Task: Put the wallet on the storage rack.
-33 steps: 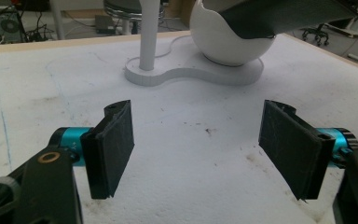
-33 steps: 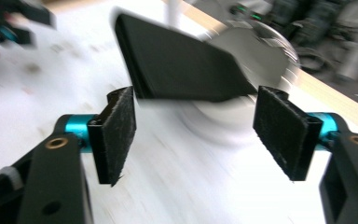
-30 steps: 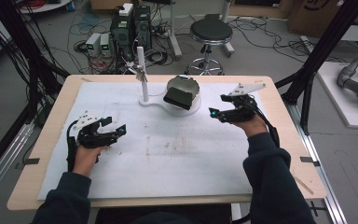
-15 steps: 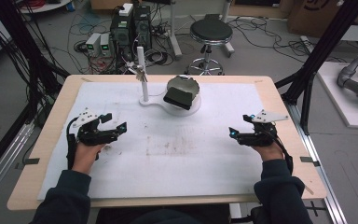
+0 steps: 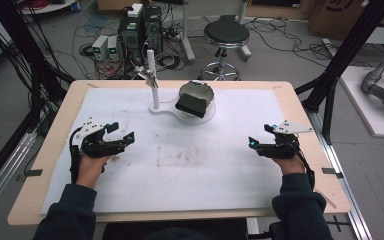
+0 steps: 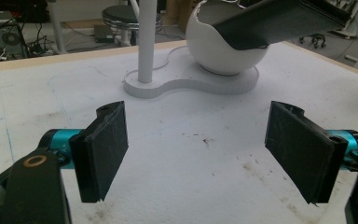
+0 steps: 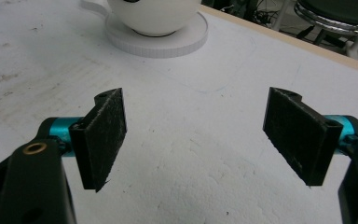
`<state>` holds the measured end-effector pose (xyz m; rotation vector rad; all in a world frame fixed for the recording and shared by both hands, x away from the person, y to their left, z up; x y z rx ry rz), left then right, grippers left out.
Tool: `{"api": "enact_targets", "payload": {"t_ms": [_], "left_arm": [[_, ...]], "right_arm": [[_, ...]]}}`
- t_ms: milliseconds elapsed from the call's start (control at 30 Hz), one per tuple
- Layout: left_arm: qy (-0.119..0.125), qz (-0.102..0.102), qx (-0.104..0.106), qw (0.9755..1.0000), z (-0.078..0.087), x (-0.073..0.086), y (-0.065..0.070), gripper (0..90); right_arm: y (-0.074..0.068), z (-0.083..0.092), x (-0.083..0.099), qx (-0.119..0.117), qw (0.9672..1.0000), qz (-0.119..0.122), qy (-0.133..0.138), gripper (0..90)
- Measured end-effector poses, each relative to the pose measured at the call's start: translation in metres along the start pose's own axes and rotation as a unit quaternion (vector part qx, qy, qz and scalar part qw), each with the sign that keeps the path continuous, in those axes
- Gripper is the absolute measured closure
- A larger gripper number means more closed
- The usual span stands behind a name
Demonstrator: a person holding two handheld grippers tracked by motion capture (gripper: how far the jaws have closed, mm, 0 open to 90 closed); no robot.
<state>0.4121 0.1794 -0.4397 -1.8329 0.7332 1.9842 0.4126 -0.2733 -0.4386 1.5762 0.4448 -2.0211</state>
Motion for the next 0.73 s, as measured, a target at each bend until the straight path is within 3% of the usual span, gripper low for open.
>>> {"api": "enact_targets", "payload": {"t_ms": [733], "left_arm": [[-0.003, 0.002, -0.002, 1.0000, -0.0024, 0.0028, -0.0021, 21.3]], "right_arm": [[0.0035, 0.0001, 0.0056, 0.009, 0.9999, -0.008, -0.001, 21.6]]}}
Point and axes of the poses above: each handheld gripper's, and its own axes: z roughly backward along the jaws, x roughly out of its underside, y roughly to its right, the point moved 9 cm from there along -z, roughly forward along the jaws, and after that the axes turned 15 degrees about y, right-handed, at the moved point
